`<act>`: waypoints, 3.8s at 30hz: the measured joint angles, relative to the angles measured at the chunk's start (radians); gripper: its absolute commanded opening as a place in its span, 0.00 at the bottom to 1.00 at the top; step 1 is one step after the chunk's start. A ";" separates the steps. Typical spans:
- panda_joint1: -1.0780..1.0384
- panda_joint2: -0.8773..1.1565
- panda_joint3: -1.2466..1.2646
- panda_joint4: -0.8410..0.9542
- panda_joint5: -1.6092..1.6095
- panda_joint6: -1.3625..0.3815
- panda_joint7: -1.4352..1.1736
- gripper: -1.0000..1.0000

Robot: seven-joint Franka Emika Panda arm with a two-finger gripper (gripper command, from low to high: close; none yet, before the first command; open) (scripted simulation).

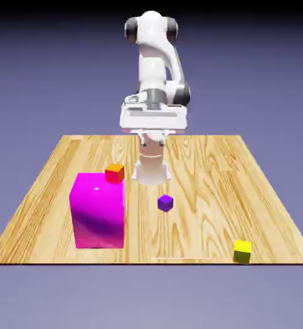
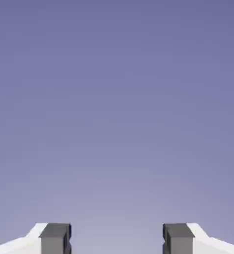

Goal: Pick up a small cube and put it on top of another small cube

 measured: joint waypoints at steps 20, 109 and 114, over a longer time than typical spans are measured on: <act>-0.153 0.557 -0.552 -0.064 0.372 0.047 -0.614 0.50; 0.170 0.796 -0.956 0.484 0.162 -1.132 -0.762 0.00; 0.180 0.741 -0.912 0.574 0.089 -1.350 -0.725 0.00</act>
